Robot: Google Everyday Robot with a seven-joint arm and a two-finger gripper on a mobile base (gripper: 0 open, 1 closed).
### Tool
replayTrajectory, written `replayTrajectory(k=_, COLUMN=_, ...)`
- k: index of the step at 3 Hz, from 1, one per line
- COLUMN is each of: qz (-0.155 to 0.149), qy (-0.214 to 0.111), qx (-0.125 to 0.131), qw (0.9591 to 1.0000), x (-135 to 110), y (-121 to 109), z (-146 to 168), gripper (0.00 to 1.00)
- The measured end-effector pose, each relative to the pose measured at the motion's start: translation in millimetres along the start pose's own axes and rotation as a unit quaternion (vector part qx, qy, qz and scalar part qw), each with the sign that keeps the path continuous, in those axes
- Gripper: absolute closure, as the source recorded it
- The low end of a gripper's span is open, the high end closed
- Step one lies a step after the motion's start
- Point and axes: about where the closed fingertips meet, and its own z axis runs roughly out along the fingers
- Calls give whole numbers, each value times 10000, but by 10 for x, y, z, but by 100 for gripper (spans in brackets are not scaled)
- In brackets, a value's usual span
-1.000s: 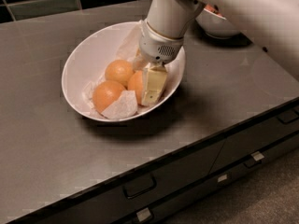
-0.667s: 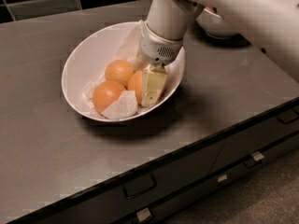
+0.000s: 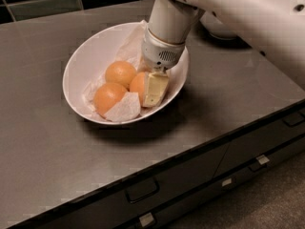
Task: Pick orange from white bowl
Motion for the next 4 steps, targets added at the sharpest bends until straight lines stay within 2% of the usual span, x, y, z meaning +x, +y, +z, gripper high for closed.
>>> replayTrajectory(k=2, qz=0, qy=-1, qx=2, qw=10000, x=-1, y=0, z=-1, gripper=94)
replayTrajectory(k=3, qz=-23, qy=-59, qx=203, qw=9998, x=-56, y=50, z=-139, gripper=100)
replayTrajectory(k=4, qz=-93, qy=-59, qx=543, qw=9985, x=-144, y=144, z=-367, gripper=100)
